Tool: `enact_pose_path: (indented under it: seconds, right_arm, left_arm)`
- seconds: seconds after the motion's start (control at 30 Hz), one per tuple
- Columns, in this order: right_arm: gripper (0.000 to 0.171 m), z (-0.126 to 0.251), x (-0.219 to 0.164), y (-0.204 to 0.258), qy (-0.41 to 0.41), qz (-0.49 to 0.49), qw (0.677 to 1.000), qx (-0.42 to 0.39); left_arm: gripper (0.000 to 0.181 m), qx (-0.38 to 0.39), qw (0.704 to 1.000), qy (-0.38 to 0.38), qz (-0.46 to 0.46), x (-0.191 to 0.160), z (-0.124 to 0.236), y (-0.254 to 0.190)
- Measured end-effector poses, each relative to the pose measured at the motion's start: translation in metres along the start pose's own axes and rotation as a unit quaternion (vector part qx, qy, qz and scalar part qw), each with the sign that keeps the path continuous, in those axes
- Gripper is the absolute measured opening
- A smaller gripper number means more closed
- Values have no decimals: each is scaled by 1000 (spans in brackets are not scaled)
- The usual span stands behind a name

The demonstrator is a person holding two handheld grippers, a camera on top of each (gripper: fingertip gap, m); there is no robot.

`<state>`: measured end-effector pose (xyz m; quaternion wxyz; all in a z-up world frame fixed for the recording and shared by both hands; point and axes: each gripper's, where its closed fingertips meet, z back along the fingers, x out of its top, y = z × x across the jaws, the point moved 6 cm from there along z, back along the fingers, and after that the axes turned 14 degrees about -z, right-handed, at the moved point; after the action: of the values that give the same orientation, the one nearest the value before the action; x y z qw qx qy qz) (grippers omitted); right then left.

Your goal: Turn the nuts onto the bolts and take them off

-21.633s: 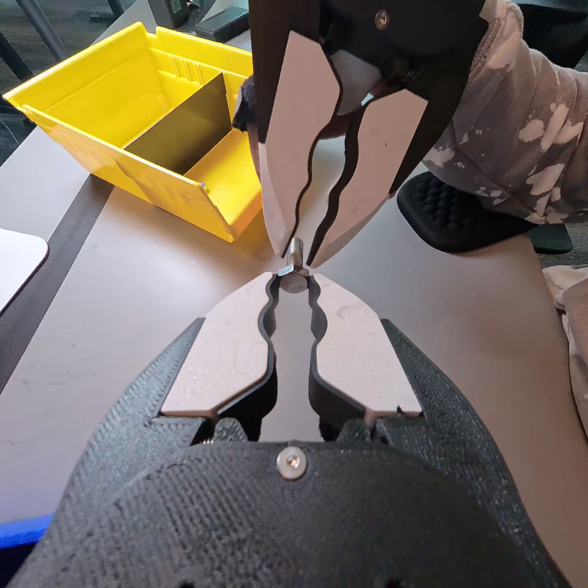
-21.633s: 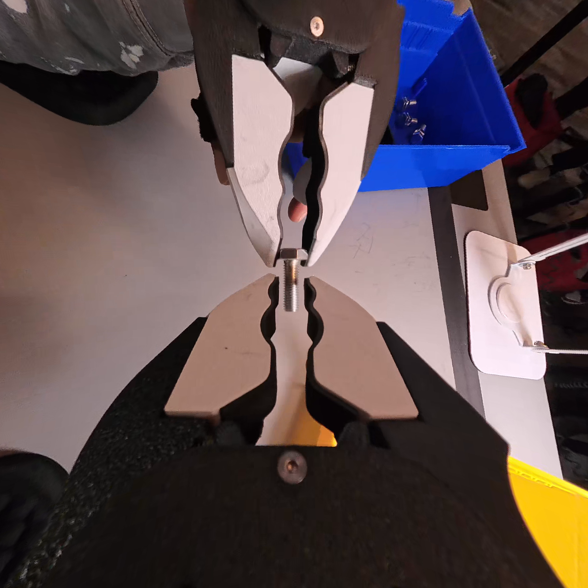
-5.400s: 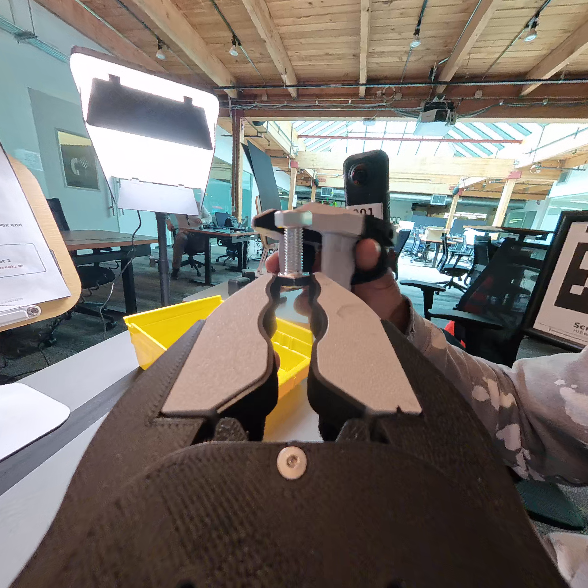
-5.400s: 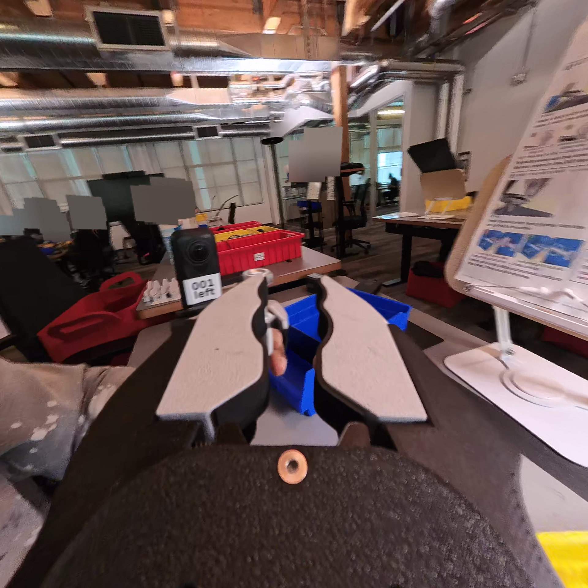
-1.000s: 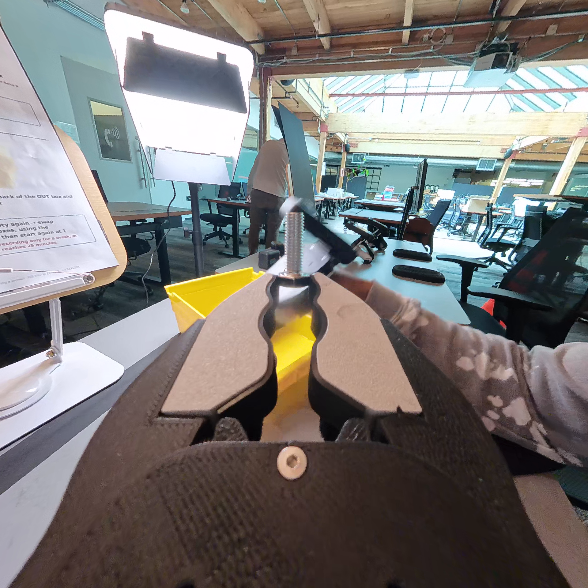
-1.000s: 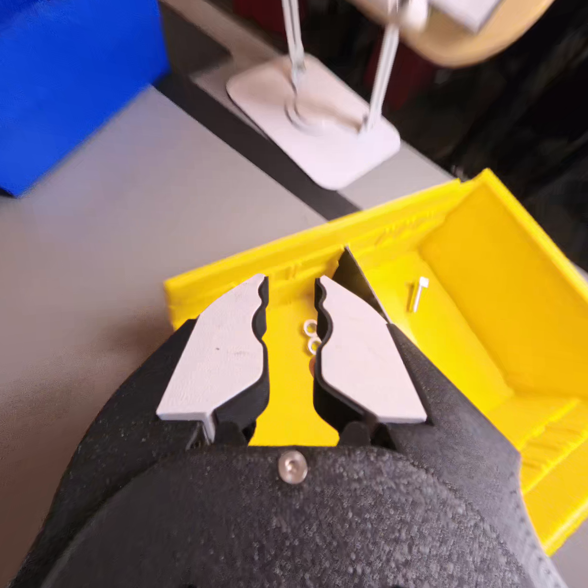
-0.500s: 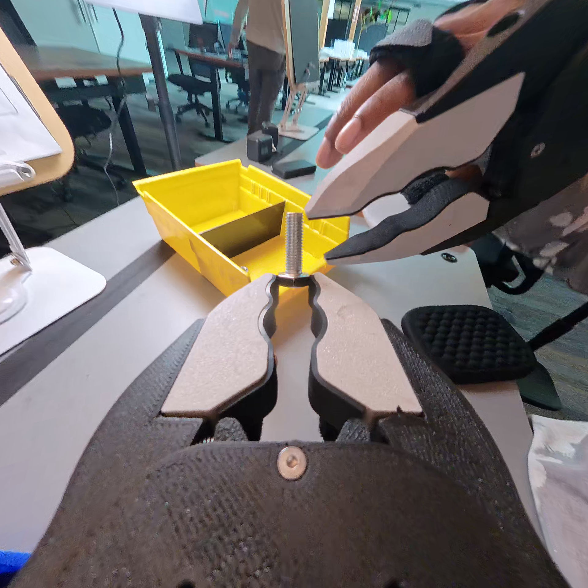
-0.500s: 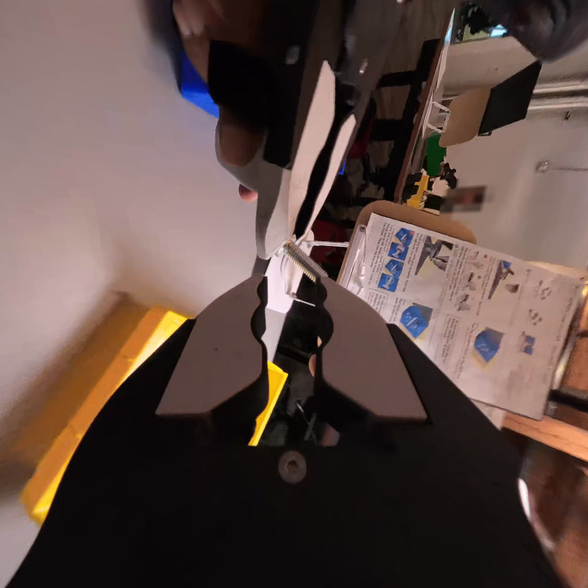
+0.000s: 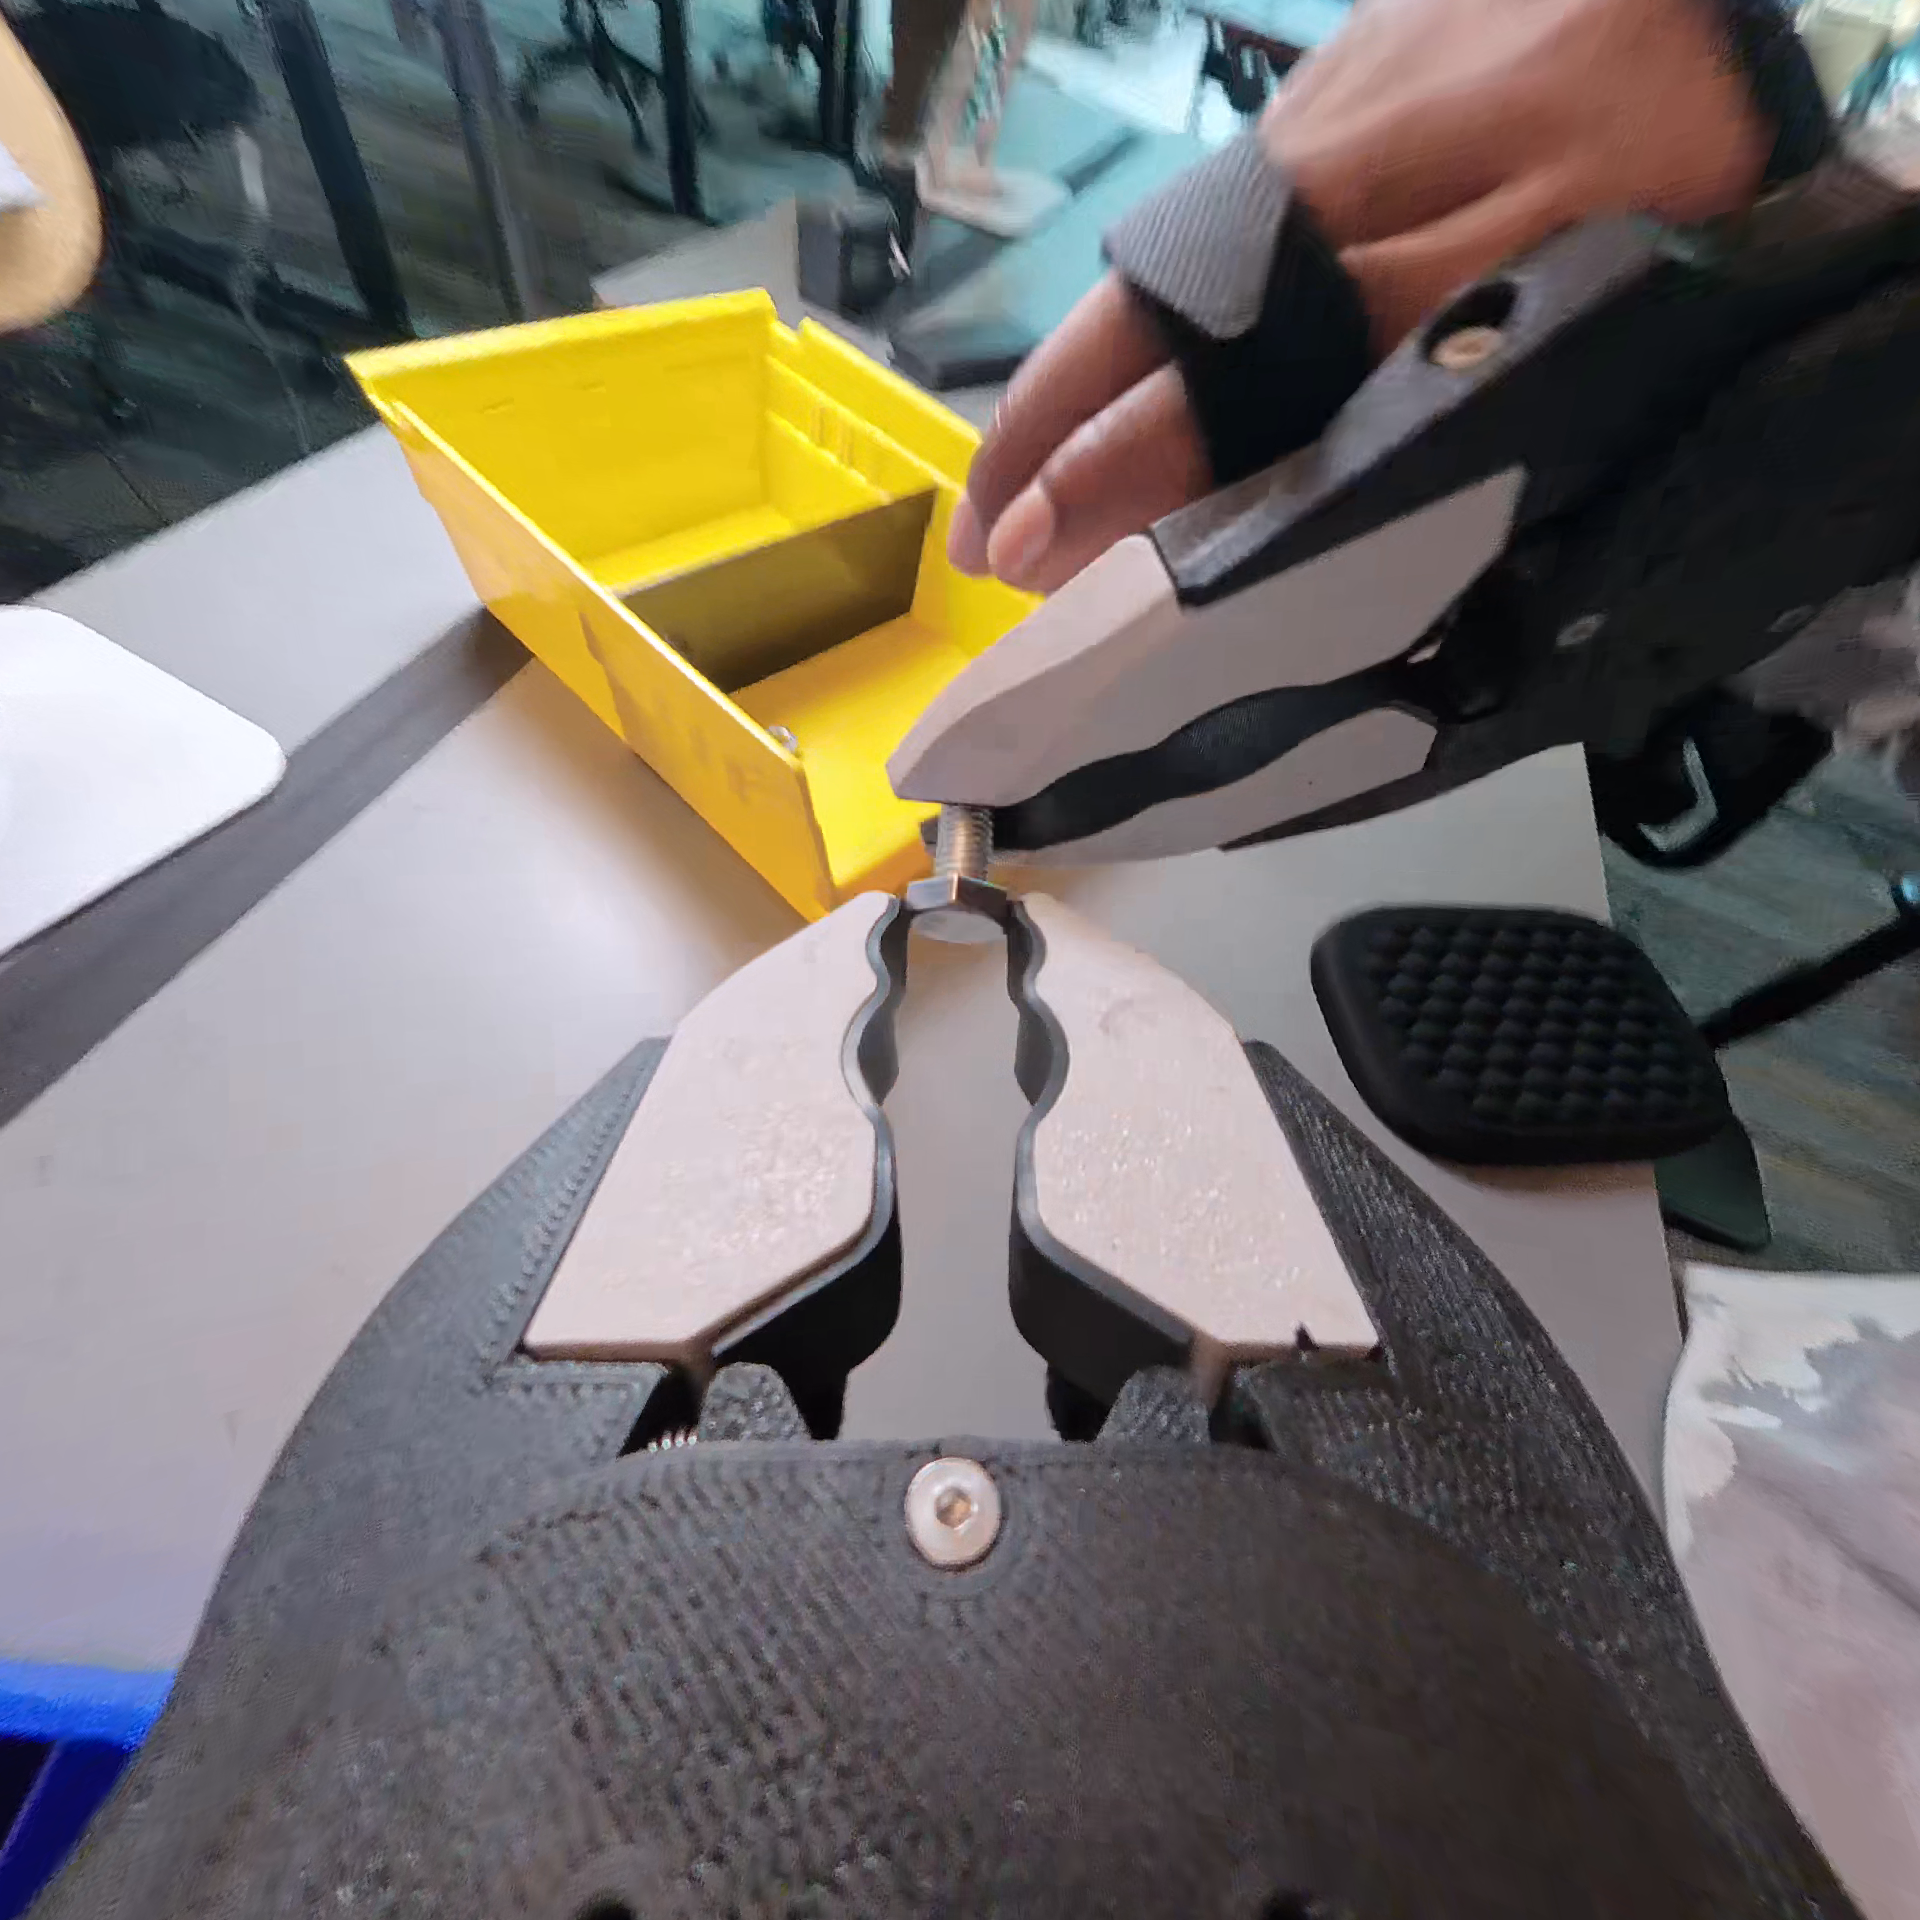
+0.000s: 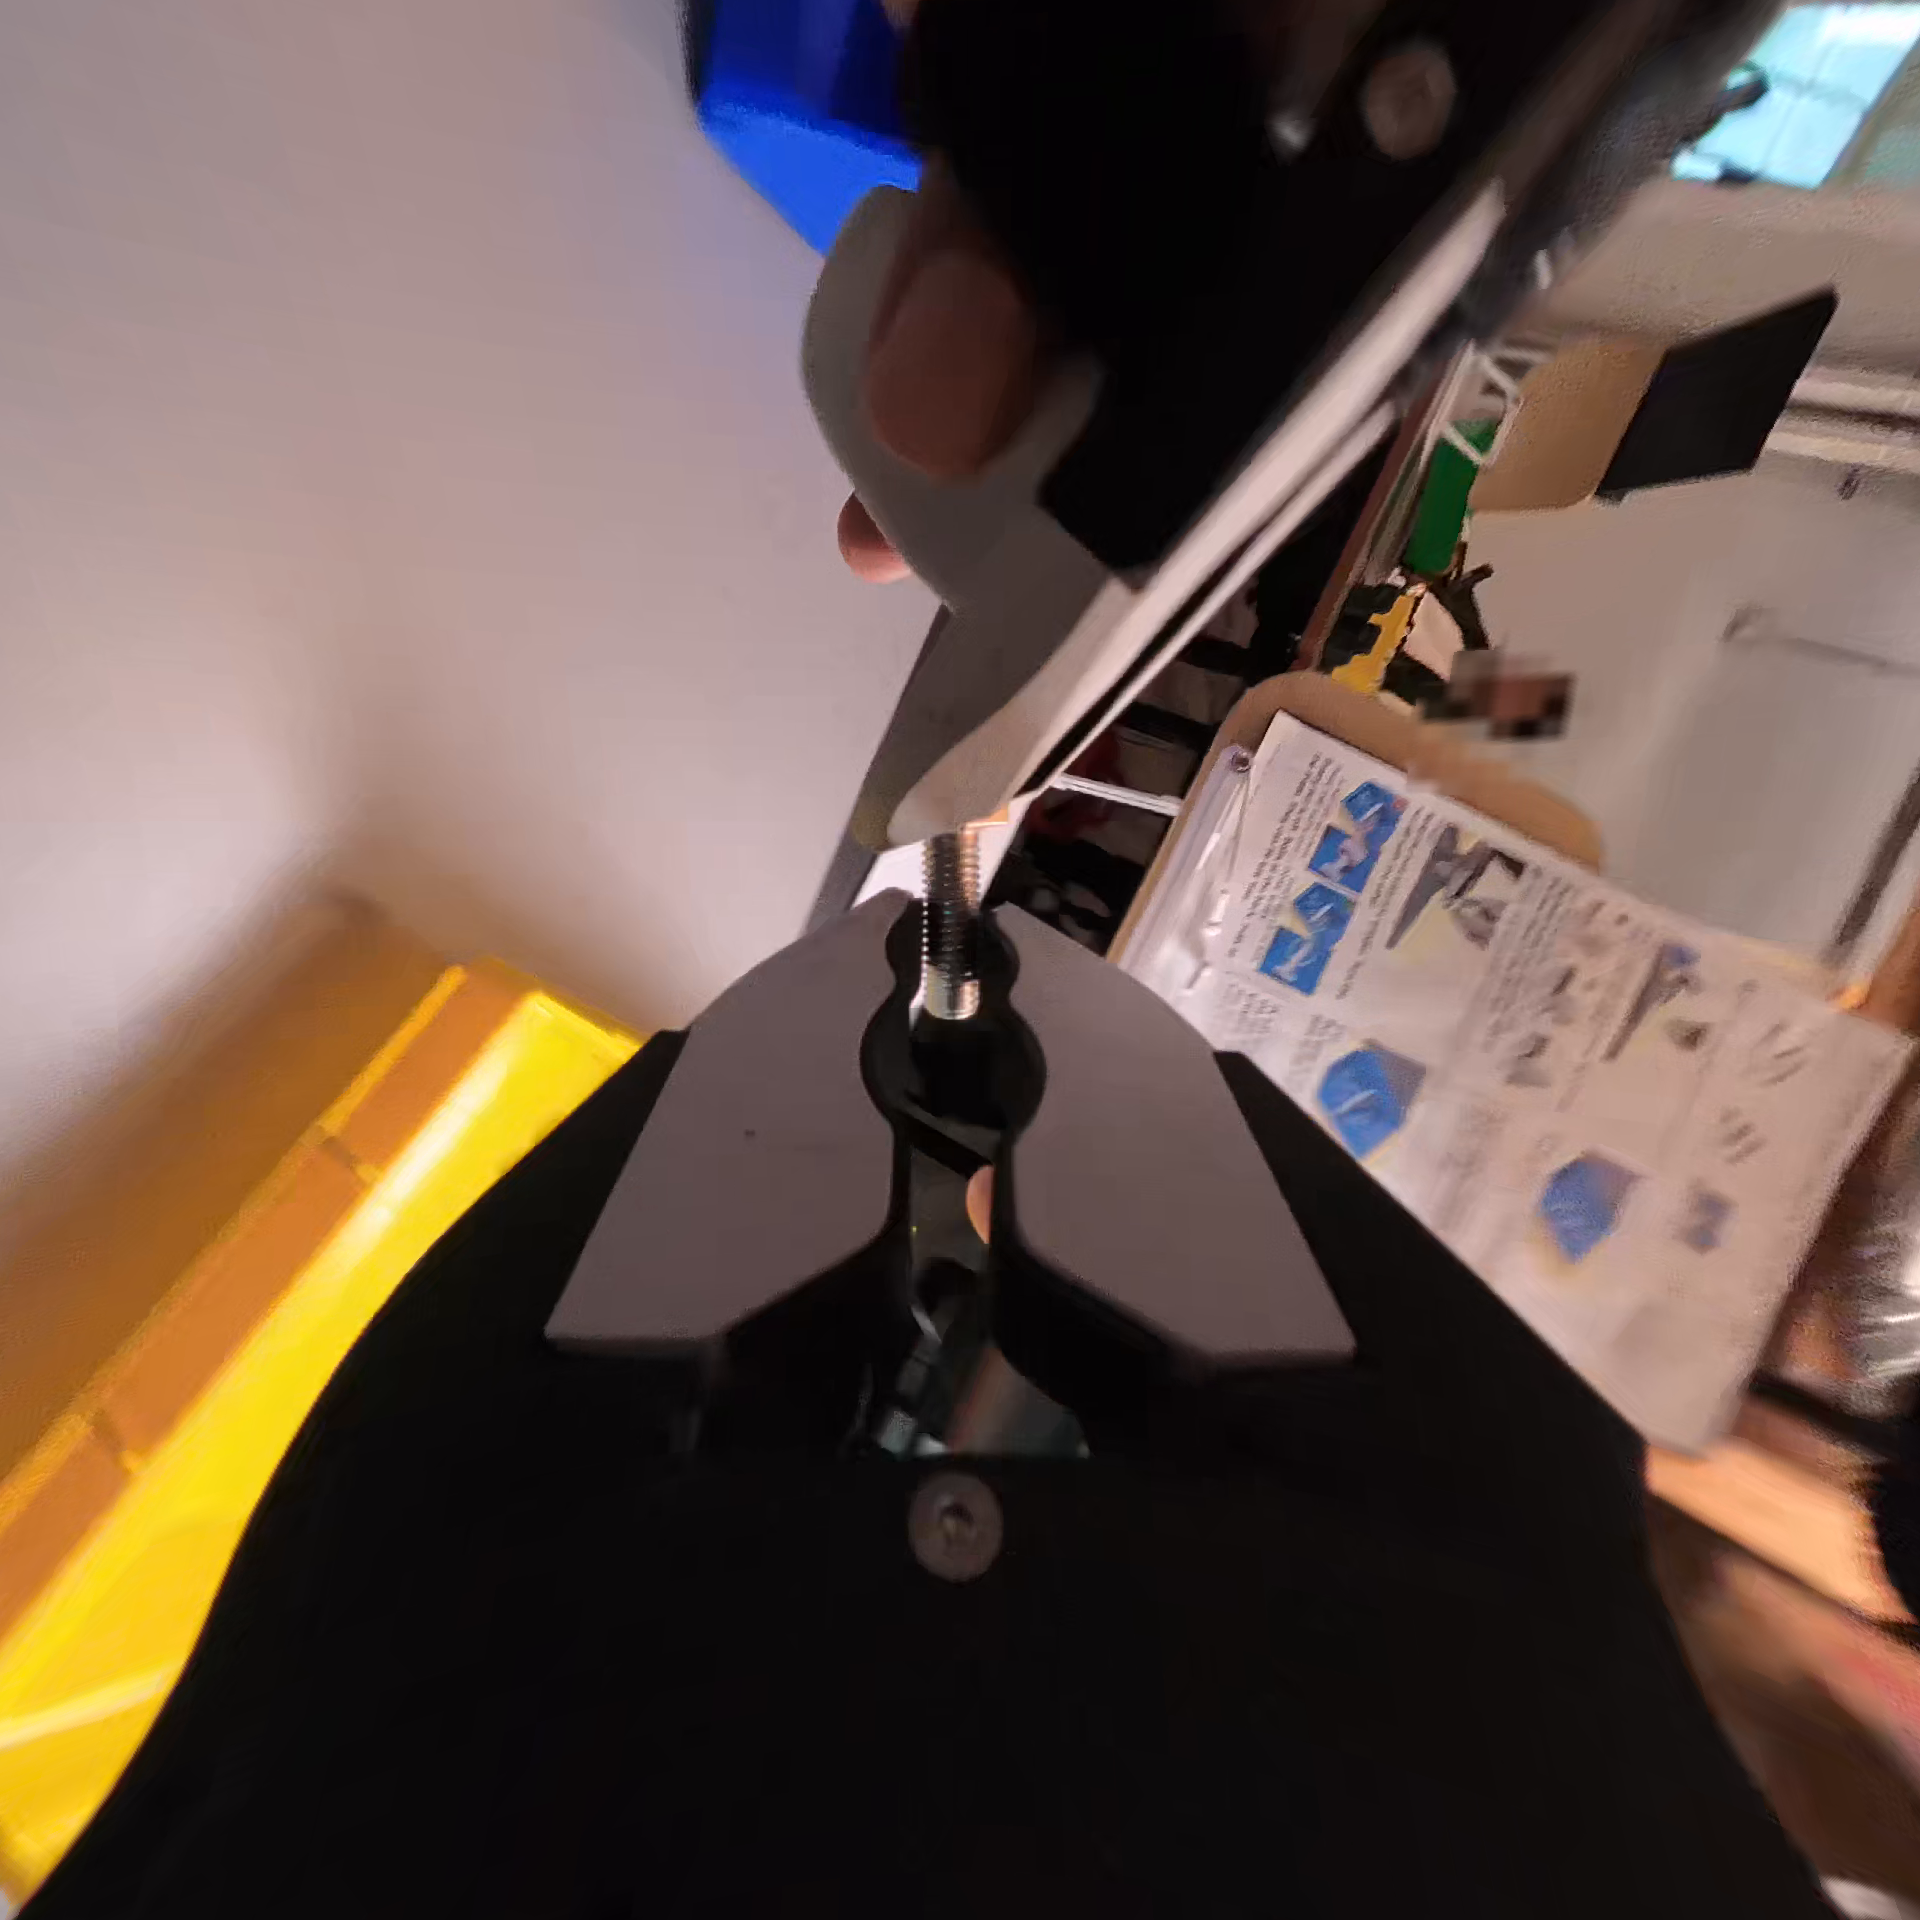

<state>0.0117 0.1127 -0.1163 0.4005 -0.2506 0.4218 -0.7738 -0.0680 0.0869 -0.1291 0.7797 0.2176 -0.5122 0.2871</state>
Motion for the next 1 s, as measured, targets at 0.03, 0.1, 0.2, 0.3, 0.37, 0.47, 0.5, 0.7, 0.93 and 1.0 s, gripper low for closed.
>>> enact_pose_path:
  seconds: [0.03, 0.1, 0.2, 0.3, 0.37, 0.47, 0.5, 0.7, 0.93, 1.0]
  right_arm:
    - [9, 0, -6, -2, -21, -61, 998, 11]
    - [10, -3, -27, -7, -58, -198, 978, 38]
    - [10, -10, -75, -14, -76, -372, 924, 52]
    - [10, -24, -136, -19, -31, -483, 874, 39]
    - [10, -35, -175, -20, 11, -542, 840, 29]
    - [10, -54, -225, -20, 72, -620, 781, 25]
    - [10, -61, -239, -19, 90, -640, 763, 24]
    - [10, -108, -297, -3, 203, -703, 681, 39]
    - [10, -151, -327, 24, 289, -718, 627, 91]
    - [10, -159, -332, 30, 305, -720, 614, 103]
  left_arm:
    - [27, 20, 1000, -18, 0, 4, 4, 4]
    - [33, 43, 998, -43, -11, 11, 14, 8]
    - [33, 64, 995, -77, -14, 19, 26, 12]
    - [33, 86, 992, -90, -22, 22, 31, 15]
    - [33, 96, 990, -96, -23, 24, 33, 15]
    - [33, 111, 988, -103, -24, 25, 34, 17]
    - [33, 114, 988, -105, -24, 25, 35, 18]
    - [33, 137, 984, -112, -22, 25, 43, 26]
    - [34, 152, 983, -104, -9, 17, 50, 42]
    - [34, 155, 982, -105, -2, 14, 53, 47]
